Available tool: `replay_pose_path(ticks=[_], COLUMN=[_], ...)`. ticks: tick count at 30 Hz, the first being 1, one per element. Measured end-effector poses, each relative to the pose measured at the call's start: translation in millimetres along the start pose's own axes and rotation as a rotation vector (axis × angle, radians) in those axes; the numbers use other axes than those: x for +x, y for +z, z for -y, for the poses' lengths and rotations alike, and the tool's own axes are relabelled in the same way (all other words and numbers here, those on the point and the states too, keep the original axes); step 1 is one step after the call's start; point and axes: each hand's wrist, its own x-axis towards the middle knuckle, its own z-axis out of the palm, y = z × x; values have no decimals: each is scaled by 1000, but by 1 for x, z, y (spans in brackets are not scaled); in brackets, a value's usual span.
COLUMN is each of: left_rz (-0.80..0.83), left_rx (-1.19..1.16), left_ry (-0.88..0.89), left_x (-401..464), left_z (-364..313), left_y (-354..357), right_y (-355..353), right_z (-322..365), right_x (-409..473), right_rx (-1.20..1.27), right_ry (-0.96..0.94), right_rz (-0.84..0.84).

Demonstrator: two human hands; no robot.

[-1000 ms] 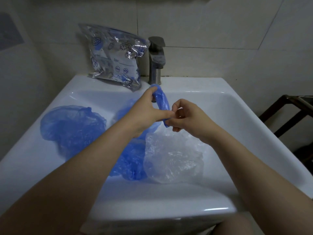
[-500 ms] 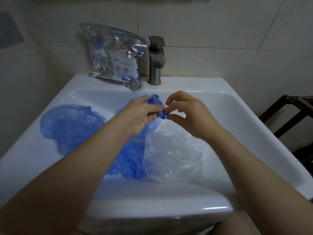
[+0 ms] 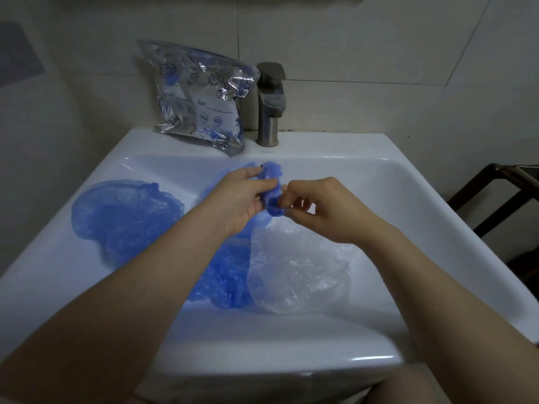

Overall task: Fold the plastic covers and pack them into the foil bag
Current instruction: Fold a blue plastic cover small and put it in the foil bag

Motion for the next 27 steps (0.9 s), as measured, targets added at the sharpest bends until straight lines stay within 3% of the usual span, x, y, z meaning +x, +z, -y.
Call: replay_pose_path(ticks=[5, 10, 19, 24, 27], left_rz=[10, 133, 119, 193, 146], left_rx=[104, 316, 331, 218, 152], left_ry=[46, 90, 100, 9, 1], left_x=[-3, -7, -6, -8, -7], left_z=[1, 4, 8, 7, 8], left_y=[4, 6, 8, 12, 11], right_y=[0, 6, 9, 10, 11], right_z=[-1, -3, 2, -6, -6], right_x=[0, 2, 5, 6, 6], right_rx=[313, 302, 182, 120, 128], right_ry=[297, 397, 325, 396, 315], right_rz=[-65, -98, -184, -167, -237])
